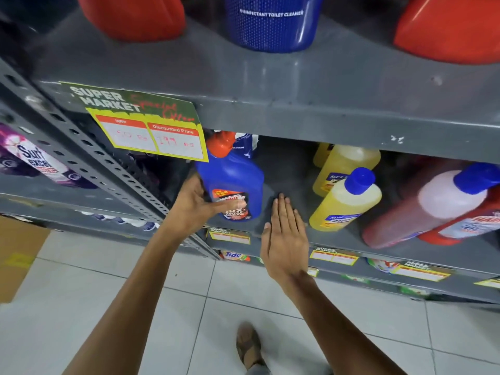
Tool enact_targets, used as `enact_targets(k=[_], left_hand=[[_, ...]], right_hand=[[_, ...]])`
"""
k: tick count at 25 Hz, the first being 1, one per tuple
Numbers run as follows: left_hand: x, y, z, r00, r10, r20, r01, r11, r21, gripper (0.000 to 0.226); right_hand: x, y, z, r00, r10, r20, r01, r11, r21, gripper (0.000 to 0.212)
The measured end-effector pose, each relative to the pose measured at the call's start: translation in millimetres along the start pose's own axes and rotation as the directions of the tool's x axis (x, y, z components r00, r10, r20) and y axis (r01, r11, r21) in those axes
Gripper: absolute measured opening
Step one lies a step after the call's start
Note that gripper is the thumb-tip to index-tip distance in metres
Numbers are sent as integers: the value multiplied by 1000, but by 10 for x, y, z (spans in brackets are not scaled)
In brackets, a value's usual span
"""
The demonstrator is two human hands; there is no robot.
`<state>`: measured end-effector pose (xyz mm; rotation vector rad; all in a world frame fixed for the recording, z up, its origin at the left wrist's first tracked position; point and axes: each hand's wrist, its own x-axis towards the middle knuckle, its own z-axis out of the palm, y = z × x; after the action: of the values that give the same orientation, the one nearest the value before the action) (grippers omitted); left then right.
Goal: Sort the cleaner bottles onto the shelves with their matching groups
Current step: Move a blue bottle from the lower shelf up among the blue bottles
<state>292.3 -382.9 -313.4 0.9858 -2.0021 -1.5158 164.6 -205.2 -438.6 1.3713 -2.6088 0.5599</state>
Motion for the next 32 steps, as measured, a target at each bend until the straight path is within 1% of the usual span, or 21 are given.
enact_targets(k=[3,6,8,10,11,14,16,17,20,21,22,24,26,27,28,30,32], left_hand=[[-80,45,1,1000,25,-9,-25,1000,9,59],[-353,150,4,998,48,-34,-48,999,1,63],[-601,317,50,997,72,-34,-72,997,0,61],[-862,534,145,996,73,-41,-74,997,-34,48],[-992,661,224,996,70,-56,-73,996,-44,45],[-1335,1109,519,992,83,-91,-86,996,-33,52],[-1558,1551,786,989,115,-94,-119,992,-39,44],[-1650,1809,933,987,135,-88,-139,989,-48,44],[-1854,2578,1375,977,209,-30,-211,973,-90,52],[-1889,2848,1556,972,234,-17,-234,967,-102,60],[-1907,3101,1715,966,260,-5,-259,958,-122,66],[-1897,3565,2050,943,333,11,-328,934,-143,70],[-1834,4004,2392,906,422,-5,-418,895,-153,71],[-1772,4185,2552,887,461,-12,-456,873,-175,69],[-1705,4350,2693,874,485,-7,-477,857,-197,63],[-1560,4638,2959,866,499,27,-483,849,-213,57],[-1371,4809,3140,858,509,70,-486,848,-211,56]], right_hand=[[12,-1,-42,1000,13,1,-13,998,64,58],[-39,14,-241,1000,20,15,-23,972,235,60],[-159,74,-531,999,-32,8,28,940,340,64],[-305,181,-908,997,-73,-29,79,902,425,66],[-385,267,-1141,996,-71,-49,86,882,463,66],[-540,612,-1866,989,-38,-141,108,838,535,60],[-578,967,-2379,971,-26,-238,153,831,534,57],[-574,1161,-2643,958,-10,-286,167,831,531,55],[-512,1776,-3487,910,92,-405,165,815,556,50],[-491,2016,-3780,886,111,-450,172,822,543,48],[-462,2239,-4036,865,111,-490,182,840,511,46],[-380,2683,-4423,831,91,-549,187,884,429,43],[-280,3077,-4643,822,90,-562,152,917,370,42],[-222,3240,-4692,830,89,-551,129,930,345,41],[-159,3367,-4706,844,83,-529,107,941,320,41],[-42,3511,-4710,876,58,-478,82,960,268,43],[56,3519,-4737,896,40,-443,75,968,239,47]])
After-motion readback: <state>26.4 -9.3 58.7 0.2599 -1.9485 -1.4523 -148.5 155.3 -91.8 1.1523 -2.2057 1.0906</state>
